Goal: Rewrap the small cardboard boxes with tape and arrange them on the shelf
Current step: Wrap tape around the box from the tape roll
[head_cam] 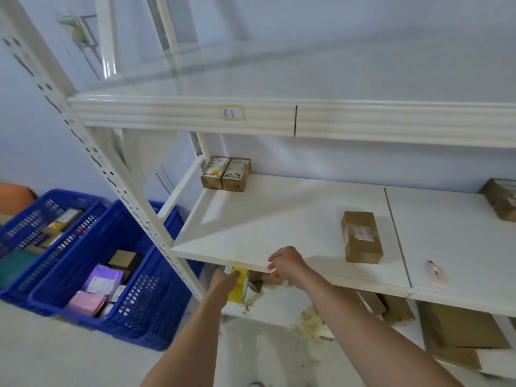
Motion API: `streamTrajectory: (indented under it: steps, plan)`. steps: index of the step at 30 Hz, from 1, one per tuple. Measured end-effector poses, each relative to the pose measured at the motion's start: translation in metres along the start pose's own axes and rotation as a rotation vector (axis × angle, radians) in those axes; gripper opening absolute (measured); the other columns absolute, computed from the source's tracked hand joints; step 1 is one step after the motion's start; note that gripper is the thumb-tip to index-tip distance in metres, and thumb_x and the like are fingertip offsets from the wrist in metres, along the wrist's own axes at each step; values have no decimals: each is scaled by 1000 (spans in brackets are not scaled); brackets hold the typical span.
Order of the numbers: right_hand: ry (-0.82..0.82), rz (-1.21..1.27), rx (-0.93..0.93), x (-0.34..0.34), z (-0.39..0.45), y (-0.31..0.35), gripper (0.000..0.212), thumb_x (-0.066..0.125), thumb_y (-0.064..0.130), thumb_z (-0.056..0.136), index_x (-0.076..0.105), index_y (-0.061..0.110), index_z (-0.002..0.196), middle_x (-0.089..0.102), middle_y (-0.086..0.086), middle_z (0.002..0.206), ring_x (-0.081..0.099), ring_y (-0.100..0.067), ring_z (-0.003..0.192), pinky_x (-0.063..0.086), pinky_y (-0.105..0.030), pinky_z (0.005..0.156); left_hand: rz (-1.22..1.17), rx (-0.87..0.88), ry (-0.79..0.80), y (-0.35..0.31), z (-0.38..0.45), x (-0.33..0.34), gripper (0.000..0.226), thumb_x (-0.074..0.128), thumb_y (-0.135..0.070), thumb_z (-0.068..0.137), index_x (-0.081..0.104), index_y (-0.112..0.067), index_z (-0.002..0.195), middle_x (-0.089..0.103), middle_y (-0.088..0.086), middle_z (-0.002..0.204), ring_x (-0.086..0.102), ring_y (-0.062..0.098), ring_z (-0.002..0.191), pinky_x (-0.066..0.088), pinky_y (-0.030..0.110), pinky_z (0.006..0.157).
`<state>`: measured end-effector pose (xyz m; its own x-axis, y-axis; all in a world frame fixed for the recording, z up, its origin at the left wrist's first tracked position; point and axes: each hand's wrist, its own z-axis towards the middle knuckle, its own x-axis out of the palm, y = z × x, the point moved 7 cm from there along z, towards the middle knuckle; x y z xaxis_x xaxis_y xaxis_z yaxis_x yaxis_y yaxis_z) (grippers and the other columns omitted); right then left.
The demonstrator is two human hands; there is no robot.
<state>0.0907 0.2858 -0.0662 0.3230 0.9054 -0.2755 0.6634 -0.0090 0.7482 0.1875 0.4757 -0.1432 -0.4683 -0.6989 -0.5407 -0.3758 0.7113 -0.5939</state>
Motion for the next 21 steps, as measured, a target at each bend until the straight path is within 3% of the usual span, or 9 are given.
streamTrajectory:
  steps: [3, 6, 12, 14, 16, 18, 21]
  plan:
    - [-4, -23, 34, 20, 7, 1, 24, 41, -4, 94, 63, 4, 95, 65, -16, 88, 57, -25, 59, 55, -28, 55, 9, 39, 90, -6, -1, -6, 46, 61, -30, 99, 53, -8, 138, 60, 6, 120, 57, 22, 101, 45, 30, 82]
    - [-35, -45, 71, 37, 15, -10, 24, 46, -5, 90, 67, 6, 92, 64, -15, 84, 63, -26, 67, 62, -40, 77, 79, 55, 183, -9, -4, -8, 51, 55, -36, 102, 47, -6, 143, 58, 14, 130, 59, 26, 108, 43, 28, 78]
    - [-99, -18, 130, 60, 23, -18, 25, 51, -1, 90, 70, -5, 105, 68, -16, 87, 67, -27, 73, 63, -38, 78, 35, 78, 239, -6, 5, -10, 27, 56, -22, 103, 55, -5, 123, 58, 5, 96, 58, 18, 81, 47, 24, 66]
    - [-90, -9, 136, 68, 29, -16, 20, 51, -4, 91, 67, -5, 104, 63, -14, 80, 64, -26, 70, 61, -37, 81, 35, 61, 243, -6, 1, -15, 12, 55, -20, 103, 56, -8, 103, 55, 2, 85, 55, 12, 68, 45, 23, 56]
    - [-104, 15, 172, 73, 33, -14, 12, 53, -4, 90, 62, 2, 96, 57, -12, 73, 59, -26, 65, 60, -36, 82, 18, 46, 254, -6, 0, -19, 20, 53, -21, 104, 49, -13, 86, 50, -1, 76, 49, 8, 59, 41, 18, 47]
    - [-97, 11, 208, 80, 30, -11, 9, 53, 0, 91, 59, 5, 95, 57, -11, 75, 60, -25, 67, 62, -37, 78, 3, 13, 283, -4, 3, -20, 18, 56, -25, 102, 52, -12, 90, 52, 2, 76, 49, 11, 61, 43, 18, 52]
    - [-46, 50, 243, 95, 27, -12, 18, 55, 11, 97, 60, 2, 112, 60, -8, 82, 58, -18, 69, 57, -33, 72, -63, -23, 299, -4, 0, -27, 20, 60, -32, 99, 55, -14, 90, 61, 4, 84, 58, 16, 73, 52, 28, 77]
